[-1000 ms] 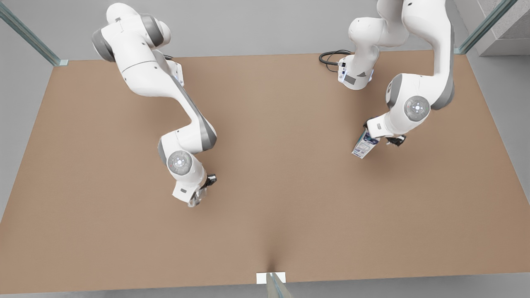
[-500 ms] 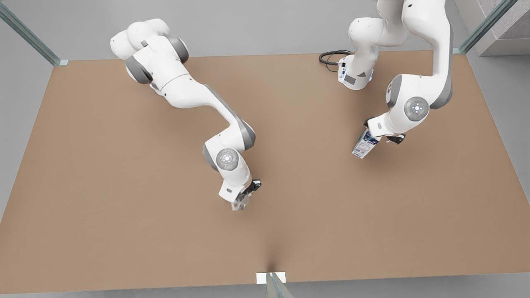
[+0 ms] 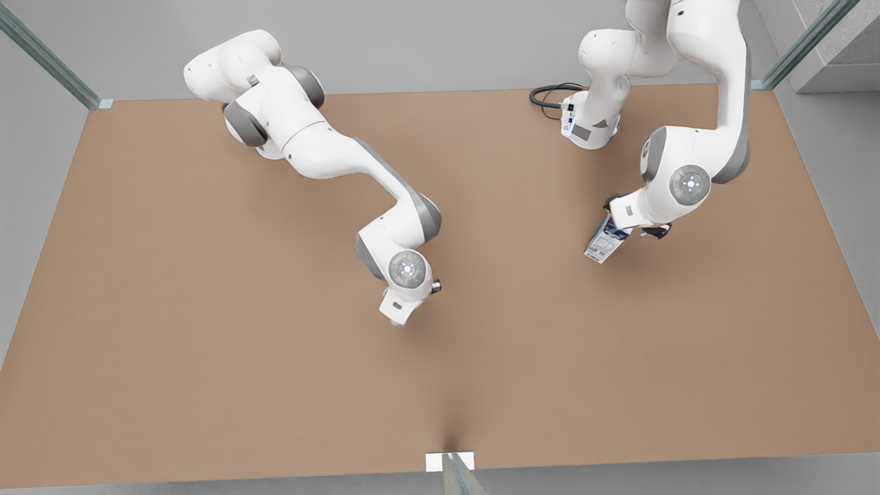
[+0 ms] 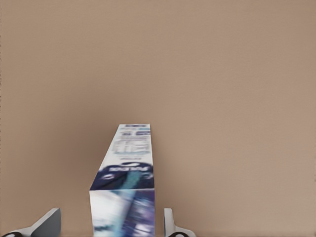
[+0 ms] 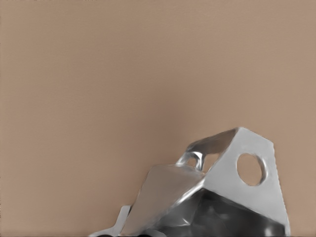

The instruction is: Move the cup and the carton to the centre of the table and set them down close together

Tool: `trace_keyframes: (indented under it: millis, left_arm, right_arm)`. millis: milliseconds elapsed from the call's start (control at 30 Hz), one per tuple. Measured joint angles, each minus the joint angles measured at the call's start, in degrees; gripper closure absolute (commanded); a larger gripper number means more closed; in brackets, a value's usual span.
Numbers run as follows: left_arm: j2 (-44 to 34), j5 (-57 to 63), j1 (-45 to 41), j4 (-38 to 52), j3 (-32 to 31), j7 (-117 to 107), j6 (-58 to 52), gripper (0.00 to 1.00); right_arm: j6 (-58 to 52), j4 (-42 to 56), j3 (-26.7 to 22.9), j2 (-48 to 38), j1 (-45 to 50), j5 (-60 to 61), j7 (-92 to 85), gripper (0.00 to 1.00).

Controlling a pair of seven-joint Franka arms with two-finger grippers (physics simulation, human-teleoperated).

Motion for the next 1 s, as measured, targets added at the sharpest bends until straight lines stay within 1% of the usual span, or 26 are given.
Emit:
trace_keyframes:
  millis: [300, 333, 367, 433, 567, 700, 733, 767, 800, 1000]
  left_arm:
    - [1.8, -0.1, -0.9, 0.0, -0.1, 0.0, -0.4, 0.0]
    - [1.8, -0.2, -1.1, 0.0, -0.1, 0.0, -0.7, 0.0]
    - [1.9, -0.2, -1.2, 0.0, -0.1, 0.0, -0.8, 0.0]
    - [2.3, -0.2, -1.4, 0.0, -0.1, 0.0, -1.2, 0.0]
    - [2.7, -0.3, -1.7, 0.0, -0.1, 0.0, -1.2, 0.0]
    - [2.5, -0.3, -1.5, -0.7, -0.1, 0.0, -0.8, 0.0]
    - [2.7, -0.3, -1.5, -0.8, 0.0, -0.1, -0.8, 0.0]
    - [2.7, -0.4, -1.4, -1.0, 0.0, -0.1, -0.8, 0.0]
    - [2.8, -0.4, -1.3, -1.1, 0.0, -0.1, -0.8, 0.0]
    - [1.8, -0.3, -0.4, -3.6, 0.1, -2.2, 0.9, 0.0]
  right_arm:
    - [1.0, -0.1, 0.0, 2.4, 0.1, 0.0, 0.2, 0.79]
    - [1.3, -0.2, 0.0, 2.4, 0.1, 0.0, 0.2, 0.77]
    - [1.3, -0.3, 0.0, 2.5, 0.1, 0.0, 0.3, 0.73]
    - [1.3, -0.3, 0.0, 2.7, 0.1, -0.1, 0.3, 0.53]
    - [1.3, -0.3, 0.0, 2.8, 0.1, -0.3, 0.3, 0.36]
    - [1.7, -0.3, 0.0, 2.9, 0.1, -0.3, 0.3, 0.35]
    - [1.7, -0.3, 0.0, 2.9, 0.1, -0.3, 0.3, 0.28]
    - [1.7, -0.3, 0.0, 2.9, 0.1, -0.3, 0.3, 0.17]
    - [1.7, -0.3, 0.0, 2.9, 0.1, -0.3, 0.2, 0.0]
    - [1.8, -0.3, 0.0, 2.9, 0.1, -0.4, -0.4, 0.0]
